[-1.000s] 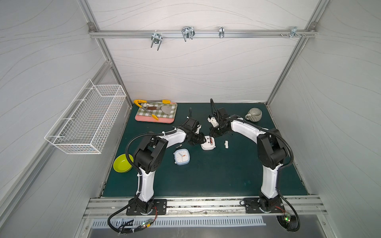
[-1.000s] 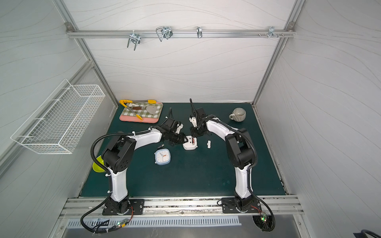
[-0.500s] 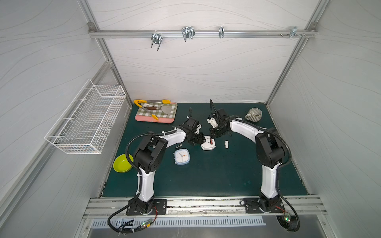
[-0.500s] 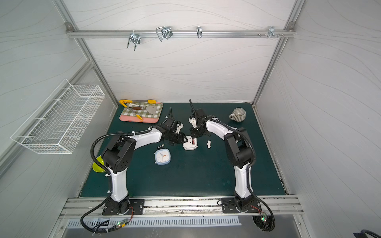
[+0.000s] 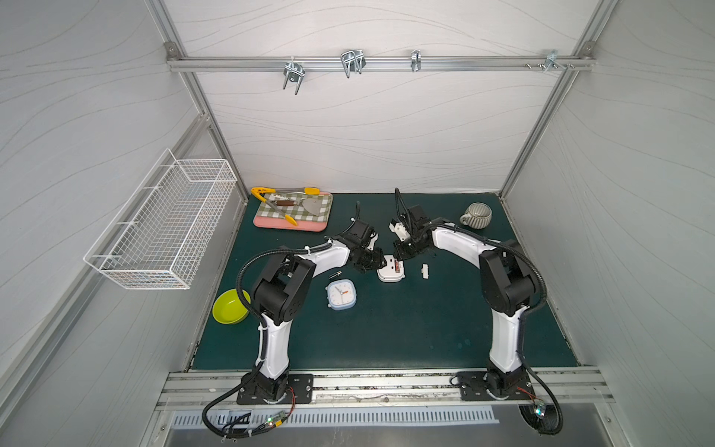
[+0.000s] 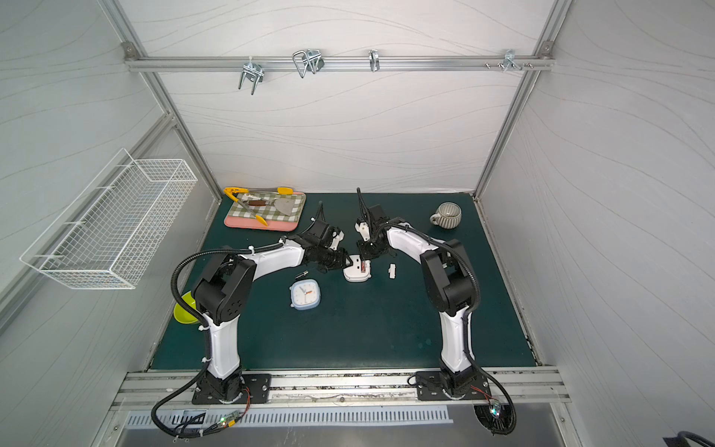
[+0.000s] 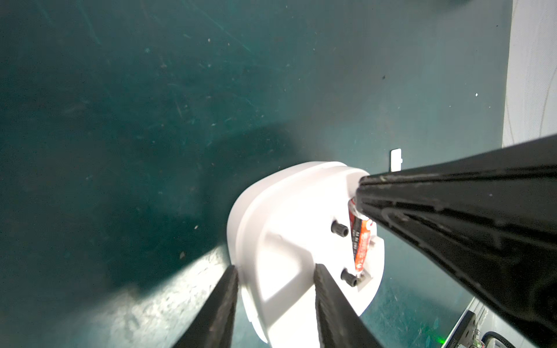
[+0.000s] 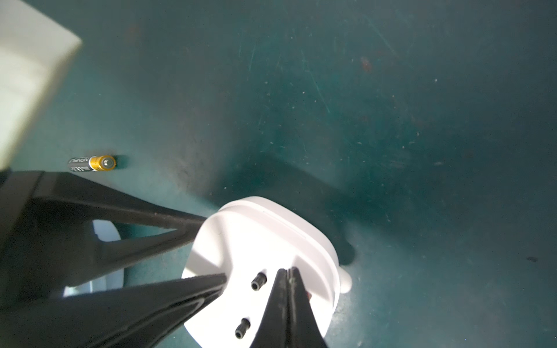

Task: Insert the battery into the alarm
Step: Install the battery in the alarm.

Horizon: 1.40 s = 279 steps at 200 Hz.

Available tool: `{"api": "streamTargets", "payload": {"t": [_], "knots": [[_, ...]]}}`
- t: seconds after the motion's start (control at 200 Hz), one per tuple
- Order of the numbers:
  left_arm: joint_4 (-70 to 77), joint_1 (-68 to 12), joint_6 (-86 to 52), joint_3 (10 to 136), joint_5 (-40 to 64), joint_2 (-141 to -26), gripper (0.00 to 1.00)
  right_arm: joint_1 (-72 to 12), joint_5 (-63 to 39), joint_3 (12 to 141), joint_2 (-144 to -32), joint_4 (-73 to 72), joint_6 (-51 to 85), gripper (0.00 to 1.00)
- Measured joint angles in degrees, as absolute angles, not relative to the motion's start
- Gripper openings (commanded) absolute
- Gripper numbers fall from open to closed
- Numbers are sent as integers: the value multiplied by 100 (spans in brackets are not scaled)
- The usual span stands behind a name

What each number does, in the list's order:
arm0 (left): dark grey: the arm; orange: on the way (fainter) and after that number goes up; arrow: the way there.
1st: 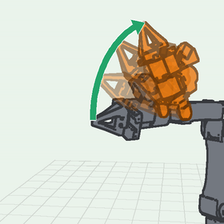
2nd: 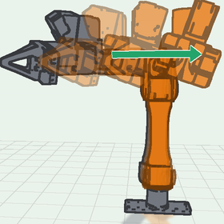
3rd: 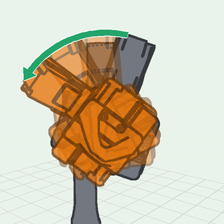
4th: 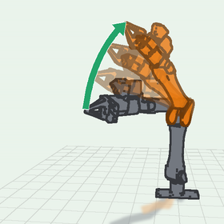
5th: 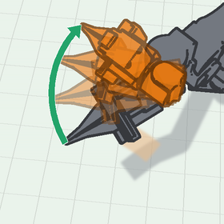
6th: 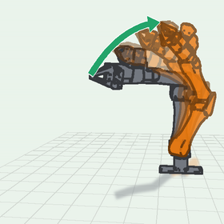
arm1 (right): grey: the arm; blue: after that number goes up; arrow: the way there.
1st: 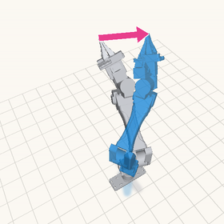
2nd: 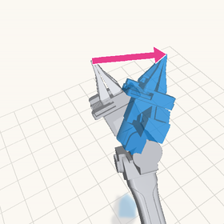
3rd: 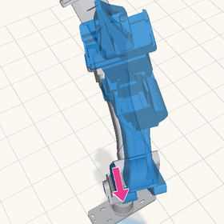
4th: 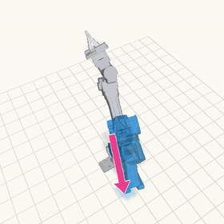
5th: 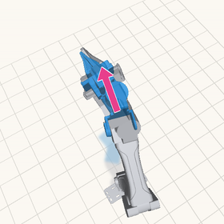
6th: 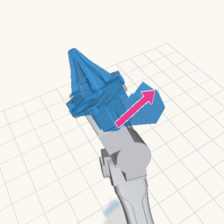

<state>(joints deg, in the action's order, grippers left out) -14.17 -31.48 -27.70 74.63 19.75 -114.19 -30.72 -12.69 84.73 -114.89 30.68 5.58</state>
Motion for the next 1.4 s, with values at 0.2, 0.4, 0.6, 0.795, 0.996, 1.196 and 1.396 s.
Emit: {"api": "streamTargets", "payload": {"t": [0.2,0.4,0.6,0.795,0.996,1.196,1.396], "knots": [[-1470,-3148,-2762,7500,1975,-11432,43,-3061,-1420,8447,-11465,3000,587,13],[-1479,-3148,-2727,7507,1977,-11437,43,-3063,-1393,8374,-11260,3004,609,14],[-1485,-3148,-2718,7511,1979,-11439,43,-3044,-1284,8219,-11142,2980,626,19],[-1485,-3146,-2718,7511,1981,-11439,43,-3030,-1341,8160,-11115,2867,666,20],[-1485,-3144,-2714,7511,1992,-11441,43,-2985,-1601,8160,-11124,2849,742,19],[-1494,-3138,-2700,7520,2014,-11450,43,-2950,-2049,8160,-11128,2759,827,28],[-1494,-3138,-2696,7520,2016,-11450,43,-2912,-2226,8158,-11128,2670,952,38]]}}
